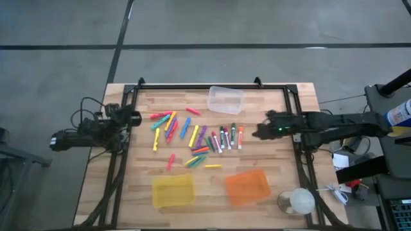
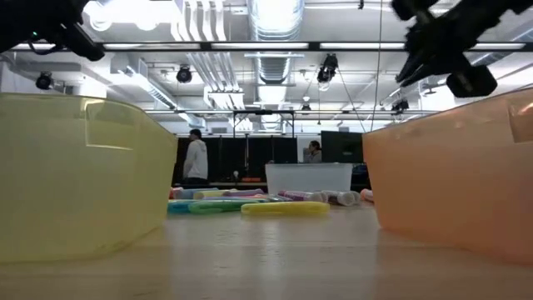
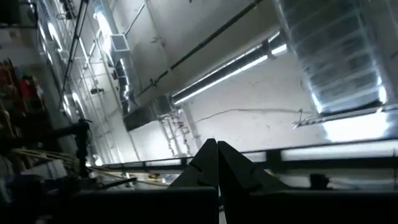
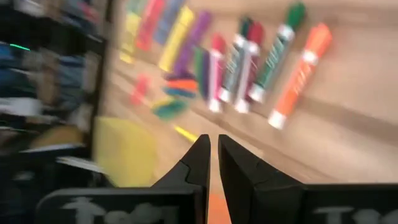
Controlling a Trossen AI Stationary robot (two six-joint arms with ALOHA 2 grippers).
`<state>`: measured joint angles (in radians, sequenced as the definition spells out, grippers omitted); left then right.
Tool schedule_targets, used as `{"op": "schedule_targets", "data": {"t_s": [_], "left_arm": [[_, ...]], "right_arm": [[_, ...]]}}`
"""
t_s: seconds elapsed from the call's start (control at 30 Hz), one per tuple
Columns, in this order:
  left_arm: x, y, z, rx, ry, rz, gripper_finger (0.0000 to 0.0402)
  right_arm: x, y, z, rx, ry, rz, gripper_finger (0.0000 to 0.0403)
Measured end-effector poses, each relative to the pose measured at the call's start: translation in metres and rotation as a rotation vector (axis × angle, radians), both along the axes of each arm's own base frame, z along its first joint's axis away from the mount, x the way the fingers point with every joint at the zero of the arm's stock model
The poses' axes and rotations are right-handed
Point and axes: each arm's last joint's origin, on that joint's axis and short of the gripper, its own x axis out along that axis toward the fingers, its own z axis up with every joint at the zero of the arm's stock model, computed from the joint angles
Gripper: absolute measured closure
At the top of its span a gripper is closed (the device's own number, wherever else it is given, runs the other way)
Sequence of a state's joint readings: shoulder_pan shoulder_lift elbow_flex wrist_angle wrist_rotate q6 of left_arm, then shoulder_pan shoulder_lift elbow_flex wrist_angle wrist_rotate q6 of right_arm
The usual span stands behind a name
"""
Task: Pick & Place Markers
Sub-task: Put the orange marker pen into the orange bin
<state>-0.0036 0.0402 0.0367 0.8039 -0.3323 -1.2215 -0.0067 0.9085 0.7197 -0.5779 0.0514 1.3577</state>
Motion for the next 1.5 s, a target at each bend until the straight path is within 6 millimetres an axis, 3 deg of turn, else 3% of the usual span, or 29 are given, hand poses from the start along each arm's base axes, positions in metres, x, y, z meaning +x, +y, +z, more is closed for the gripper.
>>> {"op": "schedule_targets", "data": {"t_s": [0.13,0.27,0.47,0.6,0.77,1.1,1.23,1.37,1.5], "left_arm": [[-0.001,0.001,0.000,-0.043,-0.011,0.026,0.0401],[-0.001,0.002,0.000,-0.062,-0.018,0.031,0.0401],[-0.001,0.001,0.001,-0.055,-0.034,-0.024,0.0401],[-0.001,0.000,0.001,-0.035,-0.033,-0.044,0.0401],[-0.001,0.000,0.002,-0.036,-0.033,-0.045,0.0401],[-0.002,0.000,0.002,-0.054,-0.050,-0.065,0.0401],[-0.002,0.000,0.003,-0.060,-0.054,-0.071,0.0401],[-0.002,0.000,0.002,-0.061,-0.054,-0.071,0.0401],[-0.002,0.000,0.002,-0.064,-0.055,-0.067,0.0401]], "right_arm": [[0.041,-0.004,-0.007,0.025,0.119,-0.032,0.0370],[0.074,-0.009,-0.025,0.042,0.290,-0.013,0.0337],[0.091,-0.025,-0.053,0.129,0.660,-0.043,0.0248],[0.105,-0.040,-0.062,0.117,0.698,-0.021,0.0205],[0.121,-0.057,-0.076,0.088,0.743,0.009,0.0181],[0.131,-0.065,-0.107,0.110,0.838,0.069,0.0188],[0.131,-0.066,-0.110,0.099,0.844,0.078,0.0199],[0.131,-0.067,-0.111,0.082,0.839,0.071,0.0228],[0.131,-0.067,-0.112,0.073,0.837,0.090,0.0282]]}}
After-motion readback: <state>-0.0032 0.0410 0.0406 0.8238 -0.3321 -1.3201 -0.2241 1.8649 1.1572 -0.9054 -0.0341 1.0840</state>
